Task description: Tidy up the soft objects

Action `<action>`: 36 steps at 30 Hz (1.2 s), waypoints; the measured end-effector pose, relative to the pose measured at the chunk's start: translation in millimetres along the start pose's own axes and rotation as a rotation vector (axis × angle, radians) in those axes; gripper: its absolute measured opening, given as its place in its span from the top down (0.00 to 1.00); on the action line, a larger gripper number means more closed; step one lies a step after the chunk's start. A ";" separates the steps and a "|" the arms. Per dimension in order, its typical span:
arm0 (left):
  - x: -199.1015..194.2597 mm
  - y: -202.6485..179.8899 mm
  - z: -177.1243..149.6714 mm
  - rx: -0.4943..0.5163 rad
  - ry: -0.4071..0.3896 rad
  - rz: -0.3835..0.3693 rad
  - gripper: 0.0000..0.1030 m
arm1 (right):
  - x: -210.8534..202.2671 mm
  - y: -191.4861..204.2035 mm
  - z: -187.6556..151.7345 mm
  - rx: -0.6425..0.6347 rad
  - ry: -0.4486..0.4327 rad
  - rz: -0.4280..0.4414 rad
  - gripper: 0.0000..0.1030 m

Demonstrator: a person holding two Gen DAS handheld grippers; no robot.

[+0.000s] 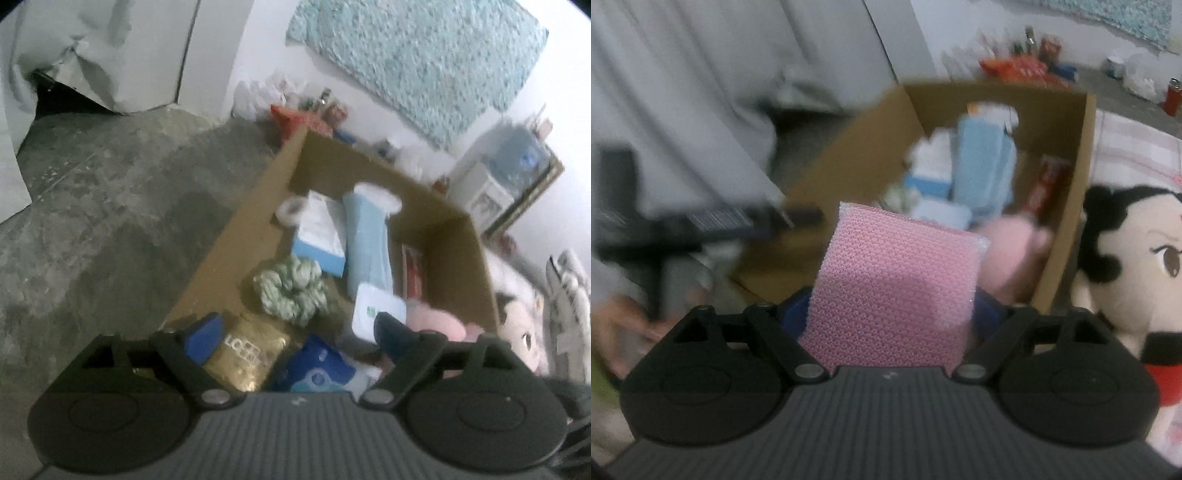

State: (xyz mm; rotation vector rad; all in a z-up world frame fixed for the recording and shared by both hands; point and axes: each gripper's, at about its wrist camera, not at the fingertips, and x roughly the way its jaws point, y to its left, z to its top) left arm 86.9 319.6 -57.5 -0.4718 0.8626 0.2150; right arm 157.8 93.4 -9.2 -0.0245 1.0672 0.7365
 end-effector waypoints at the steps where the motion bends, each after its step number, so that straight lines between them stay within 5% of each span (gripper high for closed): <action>1: -2.7 2.4 1.5 -0.011 -0.014 -0.001 0.11 | 8.5 4.8 -1.3 -0.014 0.034 -0.038 0.12; 12: 0.6 8.1 1.0 -0.023 -0.027 -0.042 0.11 | 28.8 28.4 -20.5 -0.133 0.118 -0.144 0.07; 15: 1.3 6.8 0.4 -0.015 -0.038 -0.041 0.11 | 27.4 26.4 -18.4 -0.122 0.106 -0.113 0.15; 17: 0.9 6.5 0.5 -0.018 -0.043 -0.045 0.11 | 24.8 24.6 -14.9 -0.113 0.093 -0.088 0.40; 19: -1.0 7.1 1.1 -0.025 -0.048 -0.057 0.11 | 27.1 22.4 -9.8 -0.100 0.101 -0.071 0.51; 24: -11.6 4.3 2.8 -0.030 -0.079 -0.061 0.08 | 27.6 23.2 -9.2 -0.066 0.098 -0.007 0.53; 27: -25.7 -3.0 1.8 -0.015 -0.111 -0.061 0.04 | 10.2 31.8 -19.2 -0.089 0.047 0.021 0.42; 29: -38.0 -10.9 -1.3 0.012 -0.145 -0.056 0.01 | -8.3 36.2 -29.5 -0.104 -0.017 -0.004 0.23; 36: -84.8 -56.3 -21.4 0.198 -0.223 -0.035 0.00 | -72.0 32.8 -73.0 -0.087 -0.220 -0.142 0.01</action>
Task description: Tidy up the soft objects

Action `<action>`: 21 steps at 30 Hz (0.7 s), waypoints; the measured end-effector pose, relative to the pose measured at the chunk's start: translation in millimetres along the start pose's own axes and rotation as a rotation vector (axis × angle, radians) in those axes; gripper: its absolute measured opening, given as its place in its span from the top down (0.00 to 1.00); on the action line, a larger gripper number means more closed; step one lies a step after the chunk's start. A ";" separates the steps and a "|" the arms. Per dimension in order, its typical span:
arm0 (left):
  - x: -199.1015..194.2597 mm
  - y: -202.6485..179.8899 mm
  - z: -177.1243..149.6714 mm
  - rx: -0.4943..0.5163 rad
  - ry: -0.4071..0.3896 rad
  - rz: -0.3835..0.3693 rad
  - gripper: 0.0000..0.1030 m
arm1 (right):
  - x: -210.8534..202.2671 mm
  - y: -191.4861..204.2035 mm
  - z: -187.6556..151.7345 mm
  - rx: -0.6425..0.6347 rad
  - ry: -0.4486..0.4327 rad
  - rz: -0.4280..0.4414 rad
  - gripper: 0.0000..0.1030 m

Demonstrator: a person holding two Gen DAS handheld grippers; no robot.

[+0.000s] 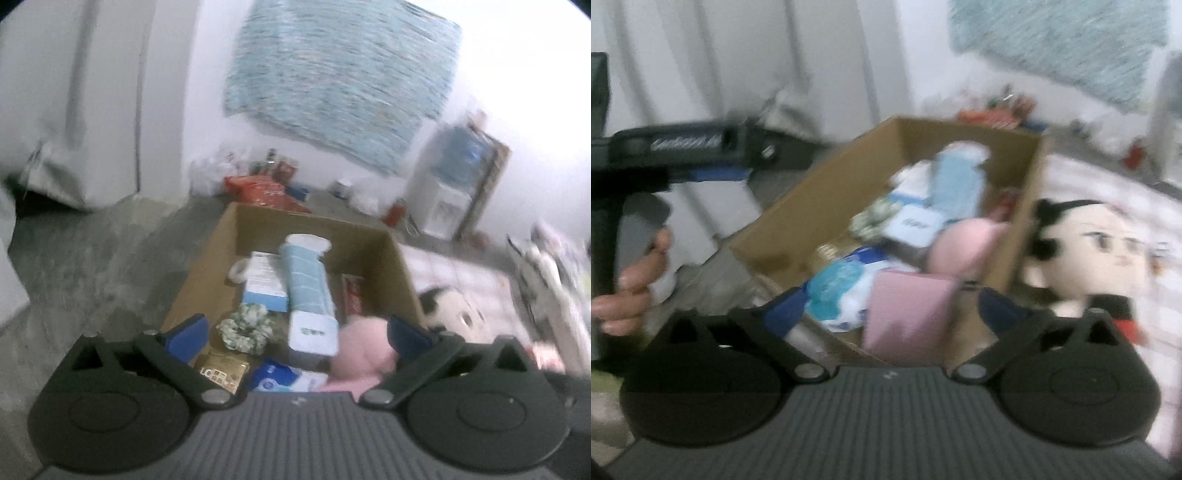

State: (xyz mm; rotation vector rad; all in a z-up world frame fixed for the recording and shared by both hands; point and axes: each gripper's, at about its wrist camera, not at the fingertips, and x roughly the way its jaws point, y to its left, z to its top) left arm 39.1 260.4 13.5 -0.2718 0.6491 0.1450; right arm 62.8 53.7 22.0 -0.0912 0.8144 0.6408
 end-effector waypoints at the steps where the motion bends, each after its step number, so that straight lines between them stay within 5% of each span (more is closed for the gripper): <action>1: -6.1 -9.3 -0.9 0.042 0.002 -0.002 0.00 | -8.7 -3.1 -4.8 0.010 -0.025 -0.039 0.01; 7: -30.6 -52.8 -10.7 0.187 0.008 0.029 0.00 | -41.0 -32.9 -27.1 0.162 -0.073 -0.167 0.01; 16: -57.5 -84.1 -37.5 0.177 0.048 0.022 0.00 | -83.7 -35.4 -58.8 0.218 -0.132 -0.400 0.01; 21: -66.9 -90.4 -49.6 0.179 0.045 0.084 0.00 | -92.7 -28.1 -66.4 0.216 -0.114 -0.405 0.01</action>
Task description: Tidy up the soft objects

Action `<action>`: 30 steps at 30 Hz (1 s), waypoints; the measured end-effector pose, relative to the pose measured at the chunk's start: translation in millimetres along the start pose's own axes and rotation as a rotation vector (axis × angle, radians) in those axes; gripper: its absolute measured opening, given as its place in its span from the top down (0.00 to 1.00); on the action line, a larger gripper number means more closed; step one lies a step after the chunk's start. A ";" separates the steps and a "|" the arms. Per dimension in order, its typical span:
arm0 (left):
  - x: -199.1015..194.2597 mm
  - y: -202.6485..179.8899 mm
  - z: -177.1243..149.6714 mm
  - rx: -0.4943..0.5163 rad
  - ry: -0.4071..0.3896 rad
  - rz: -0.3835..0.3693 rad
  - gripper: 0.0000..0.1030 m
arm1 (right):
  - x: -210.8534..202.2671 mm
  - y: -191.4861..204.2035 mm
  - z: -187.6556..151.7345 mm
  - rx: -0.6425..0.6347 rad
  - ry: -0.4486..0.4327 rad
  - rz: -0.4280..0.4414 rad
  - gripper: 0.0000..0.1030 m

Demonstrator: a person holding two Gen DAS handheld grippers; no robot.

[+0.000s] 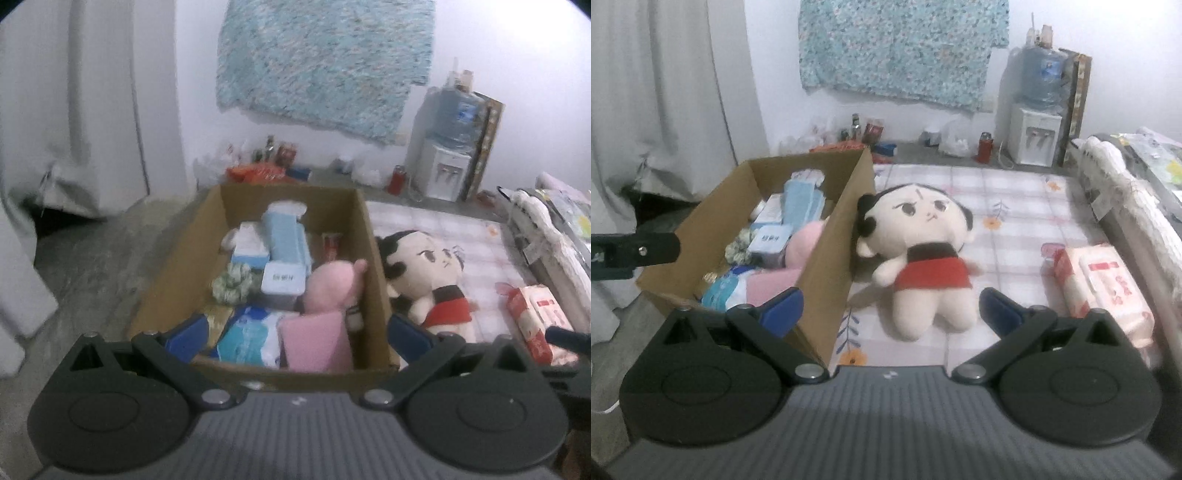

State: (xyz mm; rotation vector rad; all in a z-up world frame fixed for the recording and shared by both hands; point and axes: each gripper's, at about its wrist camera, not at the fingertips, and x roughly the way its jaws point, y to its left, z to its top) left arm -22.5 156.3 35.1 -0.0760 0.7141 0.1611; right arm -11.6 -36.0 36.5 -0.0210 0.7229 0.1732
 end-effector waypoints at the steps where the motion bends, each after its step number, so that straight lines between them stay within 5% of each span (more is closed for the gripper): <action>1: 1.3 3.4 -1.7 -0.018 0.011 0.001 0.00 | -1.3 1.8 -2.3 -0.011 -0.001 -0.005 0.01; 5: 8.0 14.8 -16.2 -0.079 0.060 0.035 0.00 | 0.2 11.7 -5.9 -0.047 0.016 -0.005 0.01; 12: 16.9 18.5 -36.6 0.000 0.110 0.116 0.00 | 14.0 19.3 -2.4 0.064 0.131 0.108 0.01; 30: 36.8 42.7 -37.6 -0.011 0.213 0.104 0.00 | 50.0 51.2 -0.4 0.032 0.240 0.139 0.01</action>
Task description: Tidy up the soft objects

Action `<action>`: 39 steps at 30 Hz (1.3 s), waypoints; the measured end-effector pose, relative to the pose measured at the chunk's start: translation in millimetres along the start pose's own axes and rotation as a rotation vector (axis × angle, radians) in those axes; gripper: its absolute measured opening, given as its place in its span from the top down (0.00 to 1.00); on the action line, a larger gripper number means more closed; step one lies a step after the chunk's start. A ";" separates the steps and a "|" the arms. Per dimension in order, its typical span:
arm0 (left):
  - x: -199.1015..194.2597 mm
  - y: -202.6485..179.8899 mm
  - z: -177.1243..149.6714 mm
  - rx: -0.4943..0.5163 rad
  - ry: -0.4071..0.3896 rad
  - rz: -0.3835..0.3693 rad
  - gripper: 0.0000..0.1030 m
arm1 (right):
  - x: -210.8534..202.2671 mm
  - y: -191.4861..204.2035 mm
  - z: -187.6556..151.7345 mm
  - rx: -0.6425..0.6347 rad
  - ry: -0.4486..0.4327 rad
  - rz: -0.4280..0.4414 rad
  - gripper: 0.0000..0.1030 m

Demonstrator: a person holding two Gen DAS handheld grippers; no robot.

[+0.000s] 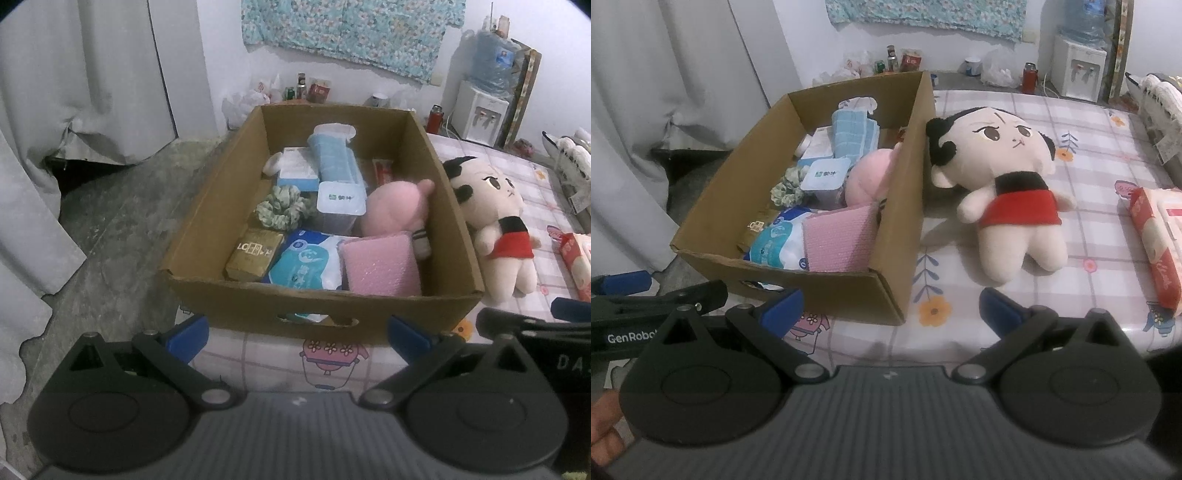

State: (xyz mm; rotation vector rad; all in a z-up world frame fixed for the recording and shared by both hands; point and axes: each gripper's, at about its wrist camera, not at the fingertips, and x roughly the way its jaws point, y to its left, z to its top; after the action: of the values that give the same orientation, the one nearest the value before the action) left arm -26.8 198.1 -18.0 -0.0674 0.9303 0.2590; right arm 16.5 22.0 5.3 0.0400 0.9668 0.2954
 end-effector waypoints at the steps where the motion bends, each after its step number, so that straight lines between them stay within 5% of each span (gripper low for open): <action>1: 0.8 0.2 0.1 -0.002 0.004 0.000 0.00 | 0.8 1.1 0.1 -0.001 0.002 -0.001 0.01; 39: 18.8 6.3 -3.0 -0.018 0.096 -0.022 0.00 | 11.8 -0.2 -1.4 0.001 0.050 -0.021 0.01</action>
State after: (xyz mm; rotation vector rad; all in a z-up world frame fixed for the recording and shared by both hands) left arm -20.0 207.3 -34.4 -0.1078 1.0222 0.2454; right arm 21.7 24.7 -5.0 0.0230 1.0163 0.2777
